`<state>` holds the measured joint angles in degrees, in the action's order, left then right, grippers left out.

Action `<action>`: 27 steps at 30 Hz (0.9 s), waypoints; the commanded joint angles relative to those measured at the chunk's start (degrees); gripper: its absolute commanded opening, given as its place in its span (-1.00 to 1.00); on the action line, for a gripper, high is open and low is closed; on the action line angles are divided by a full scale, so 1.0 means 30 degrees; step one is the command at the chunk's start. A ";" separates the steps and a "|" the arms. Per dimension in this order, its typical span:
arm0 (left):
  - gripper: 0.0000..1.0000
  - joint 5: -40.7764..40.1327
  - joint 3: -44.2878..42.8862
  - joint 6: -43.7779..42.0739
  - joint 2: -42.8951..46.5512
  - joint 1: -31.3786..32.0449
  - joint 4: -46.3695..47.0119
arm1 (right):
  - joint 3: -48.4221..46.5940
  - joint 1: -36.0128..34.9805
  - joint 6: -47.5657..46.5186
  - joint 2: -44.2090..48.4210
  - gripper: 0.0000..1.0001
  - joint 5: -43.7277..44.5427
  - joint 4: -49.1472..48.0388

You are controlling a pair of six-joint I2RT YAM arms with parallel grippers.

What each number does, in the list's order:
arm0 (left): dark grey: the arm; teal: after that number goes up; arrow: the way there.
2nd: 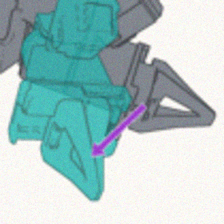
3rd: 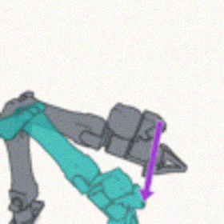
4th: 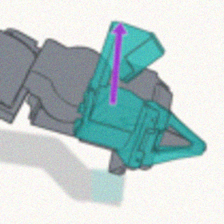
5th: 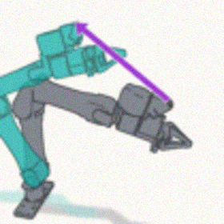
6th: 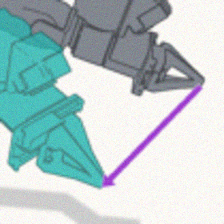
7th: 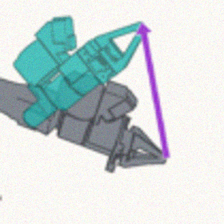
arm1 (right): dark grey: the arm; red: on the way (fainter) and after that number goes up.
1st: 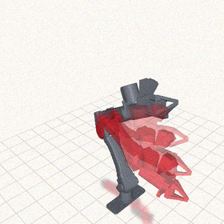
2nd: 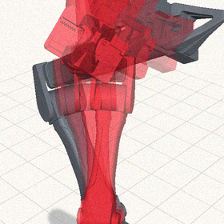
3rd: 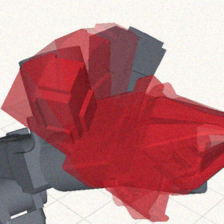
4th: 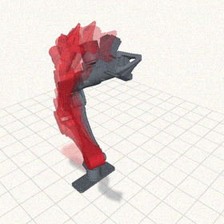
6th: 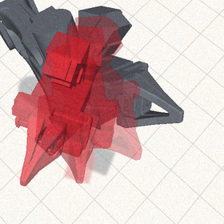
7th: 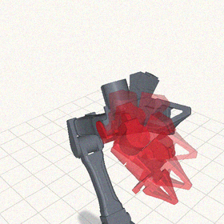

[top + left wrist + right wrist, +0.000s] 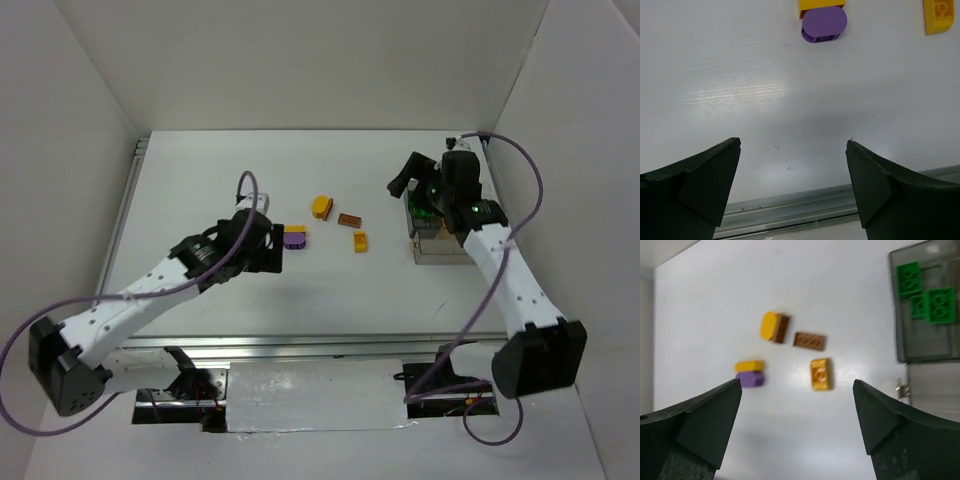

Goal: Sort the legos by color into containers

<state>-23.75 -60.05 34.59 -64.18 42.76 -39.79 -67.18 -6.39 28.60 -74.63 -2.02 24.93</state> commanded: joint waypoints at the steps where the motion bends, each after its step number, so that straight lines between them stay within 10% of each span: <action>1: 0.99 -0.0168 -0.1655 0.1738 -0.3118 -0.0162 0.1631 | 0.2055 -0.0796 0.0954 0.3240 0.99 -0.2282 -0.0164; 14: 0.99 0.0123 -0.8515 0.2005 -1.5482 -0.1714 0.3421 | 0.5986 -0.1179 0.0809 0.9262 0.99 -0.5888 0.0448; 27: 0.95 0.0299 -0.9312 0.1712 -1.7894 -0.2565 0.3565 | 0.6747 -0.1150 0.0047 0.9702 0.99 -0.7031 -0.0047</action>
<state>-22.26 -87.13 39.35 -118.15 34.85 -29.32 -47.79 -9.50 30.06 -45.93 -21.61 26.39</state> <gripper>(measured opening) 0.977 0.994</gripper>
